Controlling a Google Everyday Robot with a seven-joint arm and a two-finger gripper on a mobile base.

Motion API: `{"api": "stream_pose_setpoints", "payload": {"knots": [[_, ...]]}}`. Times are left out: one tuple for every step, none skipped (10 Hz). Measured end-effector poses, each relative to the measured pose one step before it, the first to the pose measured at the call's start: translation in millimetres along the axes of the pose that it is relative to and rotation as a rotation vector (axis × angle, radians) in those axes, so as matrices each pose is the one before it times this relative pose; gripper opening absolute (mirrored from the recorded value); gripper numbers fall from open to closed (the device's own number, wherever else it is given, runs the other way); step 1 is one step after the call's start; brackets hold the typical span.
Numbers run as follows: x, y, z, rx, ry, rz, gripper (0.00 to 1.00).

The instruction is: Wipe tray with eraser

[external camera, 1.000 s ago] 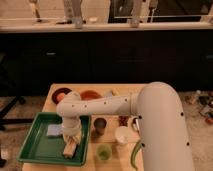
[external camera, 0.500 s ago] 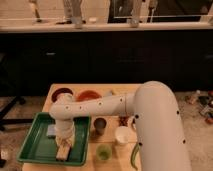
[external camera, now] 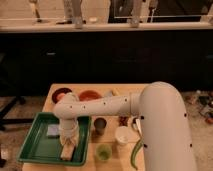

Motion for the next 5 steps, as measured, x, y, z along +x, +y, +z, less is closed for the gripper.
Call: {"api": "stream_pose_setpoints", "payload": {"knots": [[7.55, 1.12, 0.52, -0.00276, 0.00829, 0.01823, 0.0], [5.78, 2.28, 1.01, -0.01044, 0.00486, 0.0121, 0.0], [3.24, -2.05, 1.48, -0.00906, 0.00364, 0.00218, 0.0], [0.54, -4.99, 1.61, 0.00054, 0.00051, -0.00388, 0.0], [-1.68, -4.68, 1.7, -0.00509, -0.0026, -0.00845, 0.0]]}}
